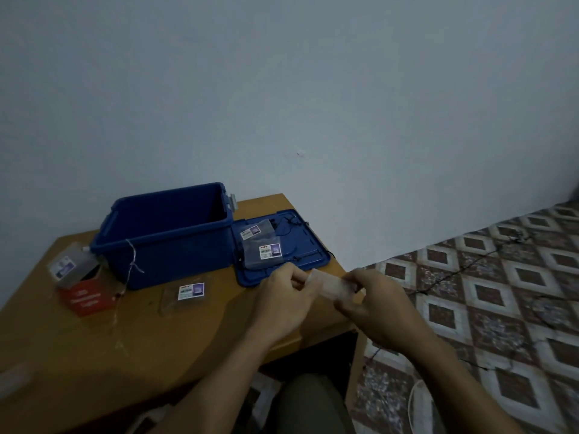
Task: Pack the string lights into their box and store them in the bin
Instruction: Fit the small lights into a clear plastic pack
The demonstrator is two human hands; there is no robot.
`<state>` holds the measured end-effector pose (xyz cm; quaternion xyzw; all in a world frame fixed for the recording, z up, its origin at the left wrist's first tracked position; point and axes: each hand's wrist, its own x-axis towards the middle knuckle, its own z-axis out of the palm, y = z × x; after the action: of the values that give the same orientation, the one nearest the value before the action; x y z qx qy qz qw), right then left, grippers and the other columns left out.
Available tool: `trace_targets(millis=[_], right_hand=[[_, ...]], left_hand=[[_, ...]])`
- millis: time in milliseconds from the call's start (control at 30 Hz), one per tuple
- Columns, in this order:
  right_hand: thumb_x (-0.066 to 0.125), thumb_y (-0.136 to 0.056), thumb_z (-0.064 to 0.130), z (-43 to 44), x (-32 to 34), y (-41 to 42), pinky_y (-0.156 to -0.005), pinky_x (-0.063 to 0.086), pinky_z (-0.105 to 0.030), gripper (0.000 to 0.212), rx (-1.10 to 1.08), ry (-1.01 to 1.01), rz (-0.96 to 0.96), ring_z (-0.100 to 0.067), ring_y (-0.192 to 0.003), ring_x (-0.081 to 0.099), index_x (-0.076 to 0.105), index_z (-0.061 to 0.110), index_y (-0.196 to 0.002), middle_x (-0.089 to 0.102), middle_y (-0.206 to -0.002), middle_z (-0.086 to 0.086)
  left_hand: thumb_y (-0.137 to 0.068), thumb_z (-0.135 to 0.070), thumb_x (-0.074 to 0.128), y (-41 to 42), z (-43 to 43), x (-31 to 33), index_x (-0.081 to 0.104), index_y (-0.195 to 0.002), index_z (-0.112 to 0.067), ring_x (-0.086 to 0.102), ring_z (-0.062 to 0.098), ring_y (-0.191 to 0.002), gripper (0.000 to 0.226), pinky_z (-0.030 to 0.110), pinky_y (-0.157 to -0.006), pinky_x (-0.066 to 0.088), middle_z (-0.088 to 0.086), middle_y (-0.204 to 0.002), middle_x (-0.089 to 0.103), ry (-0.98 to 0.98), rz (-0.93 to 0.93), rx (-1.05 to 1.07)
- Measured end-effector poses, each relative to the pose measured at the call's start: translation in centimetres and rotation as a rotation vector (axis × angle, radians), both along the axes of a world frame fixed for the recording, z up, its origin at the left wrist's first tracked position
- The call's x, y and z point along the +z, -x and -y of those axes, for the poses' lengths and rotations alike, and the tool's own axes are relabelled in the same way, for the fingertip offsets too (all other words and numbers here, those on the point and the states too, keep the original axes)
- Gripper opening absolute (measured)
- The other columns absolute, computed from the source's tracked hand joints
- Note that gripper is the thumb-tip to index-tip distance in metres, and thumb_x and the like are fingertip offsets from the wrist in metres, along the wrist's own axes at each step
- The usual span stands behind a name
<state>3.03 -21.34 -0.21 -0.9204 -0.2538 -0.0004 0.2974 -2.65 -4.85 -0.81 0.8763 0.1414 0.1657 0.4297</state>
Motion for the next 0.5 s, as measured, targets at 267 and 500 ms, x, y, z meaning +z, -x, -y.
trace_targets(millis=[267, 500], right_hand=[[0.072, -0.088, 0.040, 3.1, 5.0, 5.3, -0.054, 0.041, -0.009, 0.036, 0.086, -0.166, 0.070, 0.004, -0.076, 0.058, 0.063, 0.030, -0.121, 0.060, -0.094, 0.016], [0.076, -0.085, 0.037, 4.8, 7.0, 8.0, -0.068, 0.061, -0.040, 0.040, 0.143, -0.335, -0.007, -0.011, -0.074, 0.070, 0.064, 0.028, -0.122, 0.068, -0.096, 0.007]], left_hand=[[-0.091, -0.036, 0.069, 5.9, 0.9, 5.6, 0.065, -0.093, -0.022, 0.068, 0.015, -0.075, 0.015, 0.036, -0.072, 0.059, -0.001, -0.082, 0.069, 0.119, 0.152, -0.058], [-0.097, -0.022, 0.062, 9.5, 2.8, 8.9, 0.065, -0.121, -0.026, 0.063, 0.004, -0.065, 0.025, 0.013, -0.061, 0.047, 0.001, -0.076, 0.065, 0.181, 0.221, -0.163]])
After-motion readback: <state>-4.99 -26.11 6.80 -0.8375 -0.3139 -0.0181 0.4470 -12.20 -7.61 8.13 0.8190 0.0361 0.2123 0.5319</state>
